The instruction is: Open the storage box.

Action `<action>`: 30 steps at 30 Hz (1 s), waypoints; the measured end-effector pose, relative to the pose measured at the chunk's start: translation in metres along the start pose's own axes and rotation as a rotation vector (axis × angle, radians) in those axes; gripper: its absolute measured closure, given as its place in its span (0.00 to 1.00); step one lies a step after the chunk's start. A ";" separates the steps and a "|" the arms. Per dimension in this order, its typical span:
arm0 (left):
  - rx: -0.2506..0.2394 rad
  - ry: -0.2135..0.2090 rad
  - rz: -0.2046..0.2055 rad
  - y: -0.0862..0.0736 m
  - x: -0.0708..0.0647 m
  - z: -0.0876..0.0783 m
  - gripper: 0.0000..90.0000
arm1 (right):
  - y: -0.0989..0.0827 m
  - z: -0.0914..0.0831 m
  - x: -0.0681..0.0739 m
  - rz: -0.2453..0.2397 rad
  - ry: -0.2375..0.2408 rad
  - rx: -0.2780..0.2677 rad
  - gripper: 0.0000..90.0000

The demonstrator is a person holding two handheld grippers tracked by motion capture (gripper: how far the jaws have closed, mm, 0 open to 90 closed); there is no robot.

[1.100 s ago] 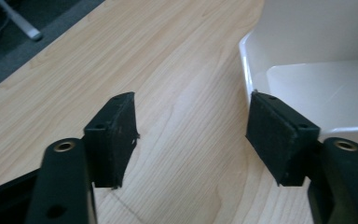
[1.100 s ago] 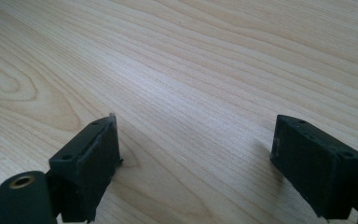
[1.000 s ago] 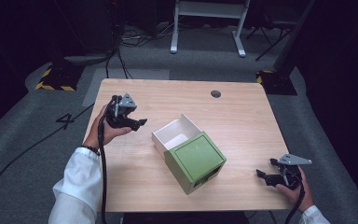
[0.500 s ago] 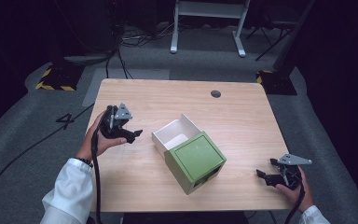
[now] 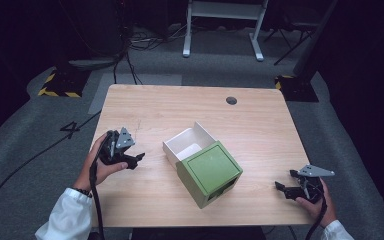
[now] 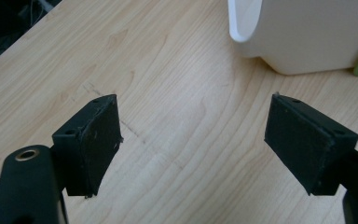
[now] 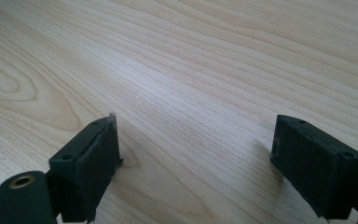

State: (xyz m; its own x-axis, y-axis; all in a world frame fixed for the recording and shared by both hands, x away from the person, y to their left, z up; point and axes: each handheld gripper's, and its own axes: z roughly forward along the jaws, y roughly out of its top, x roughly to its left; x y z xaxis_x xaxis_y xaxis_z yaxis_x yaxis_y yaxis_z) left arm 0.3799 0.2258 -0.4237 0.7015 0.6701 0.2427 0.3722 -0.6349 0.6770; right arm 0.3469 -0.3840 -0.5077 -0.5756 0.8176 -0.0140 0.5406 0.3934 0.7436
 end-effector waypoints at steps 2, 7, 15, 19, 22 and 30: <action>0.005 0.007 -0.001 -0.006 -0.003 -0.001 0.21 | 0.000 0.000 0.000 0.000 0.000 0.000 0.17; 0.023 0.035 -0.013 -0.028 -0.015 -0.002 0.20 | 0.000 0.000 0.000 0.000 -0.001 0.000 0.17; 0.045 0.022 -0.068 -0.064 -0.030 -0.002 0.19 | 0.000 0.000 0.000 0.000 0.000 0.000 0.17; 0.053 0.006 -0.097 -0.075 -0.036 -0.002 0.19 | 0.000 0.000 0.000 -0.001 -0.001 0.000 0.17; 0.048 0.003 -0.136 -0.084 -0.037 -0.001 0.19 | 0.000 0.000 0.000 0.000 0.000 -0.001 0.17; 0.036 -0.024 -0.229 -0.103 -0.035 0.002 0.20 | 0.000 0.000 0.000 -0.001 0.001 -0.001 0.17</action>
State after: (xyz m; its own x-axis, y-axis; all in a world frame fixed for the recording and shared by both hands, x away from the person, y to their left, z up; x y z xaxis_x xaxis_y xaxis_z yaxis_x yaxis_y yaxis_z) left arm 0.3184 0.2668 -0.5035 0.6105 0.7891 0.0683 0.5446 -0.4807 0.6872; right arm 0.3469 -0.3840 -0.5077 -0.5768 0.8167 -0.0146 0.5392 0.3941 0.7443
